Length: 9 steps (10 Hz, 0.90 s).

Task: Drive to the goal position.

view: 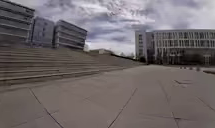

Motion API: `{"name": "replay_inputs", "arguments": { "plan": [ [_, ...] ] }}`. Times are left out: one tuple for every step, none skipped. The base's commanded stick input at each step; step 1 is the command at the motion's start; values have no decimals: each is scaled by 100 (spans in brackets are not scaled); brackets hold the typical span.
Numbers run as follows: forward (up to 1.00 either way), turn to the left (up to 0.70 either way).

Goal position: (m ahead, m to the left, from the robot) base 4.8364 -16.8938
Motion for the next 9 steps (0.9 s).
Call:
{"name": "replay_inputs", "arguments": {
  "plan": [
    [85, -12],
    [85, -34],
    [85, -34],
    [85, -34],
    [85, -34],
    [85, -34],
    [85, -34],
    [85, -34],
    [85, -34]
  ]
}}
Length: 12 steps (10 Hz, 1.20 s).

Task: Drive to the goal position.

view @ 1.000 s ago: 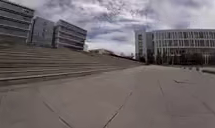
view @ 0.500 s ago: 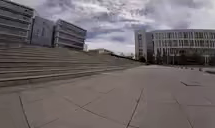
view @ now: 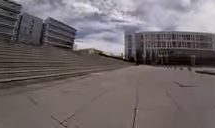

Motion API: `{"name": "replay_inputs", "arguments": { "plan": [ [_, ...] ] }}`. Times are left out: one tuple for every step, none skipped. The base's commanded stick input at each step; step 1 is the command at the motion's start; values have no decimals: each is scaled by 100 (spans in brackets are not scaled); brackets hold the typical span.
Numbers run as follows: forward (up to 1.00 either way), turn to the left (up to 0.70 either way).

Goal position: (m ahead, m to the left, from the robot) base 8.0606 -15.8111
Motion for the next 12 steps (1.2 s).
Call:
{"name": "replay_inputs", "arguments": {
  "plan": [
    [85, -34],
    [85, -12],
    [85, 0],
    [85, 0],
    [85, -5],
    [85, -34],
    [85, -34],
    [85, -34],
    [85, -34],
    [85, -34],
    [86, -29],
    [95, -10]
  ]
}}
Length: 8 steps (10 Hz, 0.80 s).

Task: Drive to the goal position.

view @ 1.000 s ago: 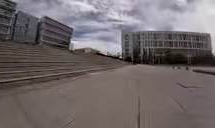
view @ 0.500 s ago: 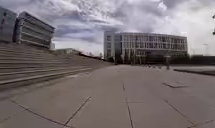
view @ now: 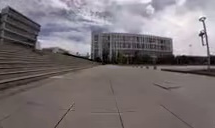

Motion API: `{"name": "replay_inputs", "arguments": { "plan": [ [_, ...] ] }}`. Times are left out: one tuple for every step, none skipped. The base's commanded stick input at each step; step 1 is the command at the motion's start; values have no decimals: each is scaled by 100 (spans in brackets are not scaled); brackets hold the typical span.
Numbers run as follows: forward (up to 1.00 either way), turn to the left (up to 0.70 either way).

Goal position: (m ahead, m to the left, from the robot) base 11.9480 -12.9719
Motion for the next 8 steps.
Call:
{"name": "replay_inputs", "arguments": {
  "plan": [
    [100, 0],
    [100, 0],
    [100, 0],
    [100, 0],
    [100, 0],
    [100, -8],
    [100, -30],
    [100, -40]
  ]
}}
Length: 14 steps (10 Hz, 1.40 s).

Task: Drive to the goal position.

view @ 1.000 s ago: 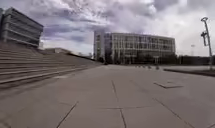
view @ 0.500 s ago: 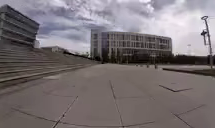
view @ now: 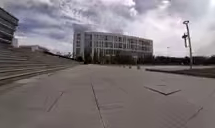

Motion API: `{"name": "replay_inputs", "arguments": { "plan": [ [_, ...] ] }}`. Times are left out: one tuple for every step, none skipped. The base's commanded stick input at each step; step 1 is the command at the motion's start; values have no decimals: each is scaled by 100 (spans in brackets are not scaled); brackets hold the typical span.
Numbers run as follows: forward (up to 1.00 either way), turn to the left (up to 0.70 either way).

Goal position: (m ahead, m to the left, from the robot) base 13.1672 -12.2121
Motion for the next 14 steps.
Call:
{"name": "replay_inputs", "arguments": {
  "plan": [
    [100, -40],
    [100, -15],
    [100, 0],
    [100, 0],
    [100, 0],
    [100, 0],
    [100, 0],
    [100, 0],
    [100, 0],
    [100, 0],
    [100, 0],
    [100, 0],
    [100, 0],
    [100, 0]
  ]
}}
